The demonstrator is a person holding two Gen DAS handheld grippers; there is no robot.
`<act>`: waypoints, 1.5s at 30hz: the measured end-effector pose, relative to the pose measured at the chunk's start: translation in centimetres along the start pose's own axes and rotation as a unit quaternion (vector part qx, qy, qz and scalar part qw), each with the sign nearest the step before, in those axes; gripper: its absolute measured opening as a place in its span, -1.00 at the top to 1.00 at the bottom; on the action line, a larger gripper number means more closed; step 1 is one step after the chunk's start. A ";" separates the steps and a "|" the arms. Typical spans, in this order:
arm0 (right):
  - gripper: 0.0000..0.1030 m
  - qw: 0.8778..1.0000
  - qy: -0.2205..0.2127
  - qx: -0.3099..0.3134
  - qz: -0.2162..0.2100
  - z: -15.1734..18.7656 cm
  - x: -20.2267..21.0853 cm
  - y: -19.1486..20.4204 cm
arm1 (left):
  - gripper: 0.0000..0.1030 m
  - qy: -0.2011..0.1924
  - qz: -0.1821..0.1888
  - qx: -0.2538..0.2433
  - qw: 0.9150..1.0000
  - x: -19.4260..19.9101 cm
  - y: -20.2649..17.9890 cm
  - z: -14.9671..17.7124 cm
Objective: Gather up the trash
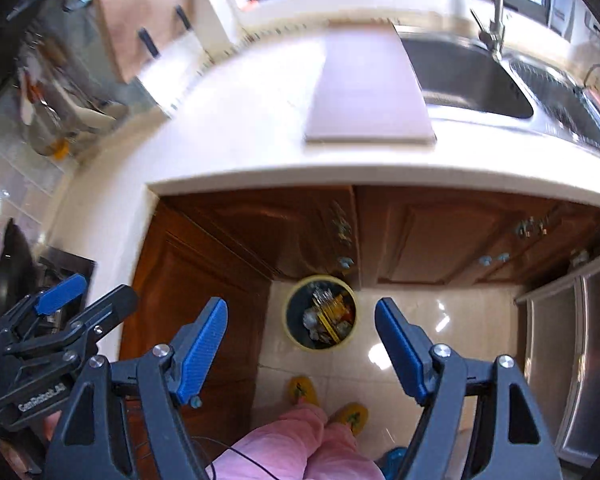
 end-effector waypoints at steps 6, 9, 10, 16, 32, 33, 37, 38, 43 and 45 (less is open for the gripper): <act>-0.49 0.998 -0.056 0.025 -0.021 -2.6 4.5 2.8 | -0.71 -0.037 -0.031 0.016 0.999 3.4 1.1 -2.0; -0.49 0.995 -0.086 0.033 -0.028 -3.7 6.2 3.9 | -0.71 -0.045 -0.042 0.023 0.998 4.2 1.7 -3.0; -0.49 0.994 -0.097 0.034 -0.026 -4.1 6.7 4.1 | -0.71 -0.046 -0.043 0.024 0.998 4.5 1.9 -3.4; -0.49 0.992 -0.123 0.035 -0.010 -6.1 7.5 5.0 | -0.71 -0.065 -0.041 0.023 0.997 4.9 2.4 -6.5; -0.49 0.989 -0.145 0.001 0.016 -10.2 6.4 5.7 | -0.71 -0.093 -0.040 -0.009 0.995 3.8 2.5 -12.5; -0.49 0.989 -0.146 -0.001 0.016 -10.4 6.3 5.7 | -0.71 -0.092 -0.038 -0.010 0.995 3.7 2.5 -12.6; -0.49 0.989 -0.148 -0.004 0.016 -10.8 5.9 6.1 | -0.71 -0.089 -0.037 -0.005 0.995 3.3 2.7 -12.9; -0.49 0.989 -0.148 -0.005 0.016 -10.8 5.8 6.1 | -0.71 -0.088 -0.039 -0.005 0.995 3.2 2.8 -12.9; -0.49 0.988 -0.151 -0.002 0.017 -11.0 5.7 6.5 | -0.71 -0.091 -0.045 -0.002 0.995 3.4 2.9 -13.0; -0.49 0.988 -0.153 -0.002 0.018 -11.0 5.7 6.6 | -0.71 -0.092 -0.046 -0.002 0.995 3.4 3.1 -13.0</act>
Point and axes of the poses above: each gripper's, at about its wrist camera, not at the fingertips, and x roughly against the way its jaws point, y to its left, z to its underside, the point moved 9 cm from there along -x, roughly the way its jaws point, and after that the axes turned 10 degrees about -x, right-handed, at the moved point
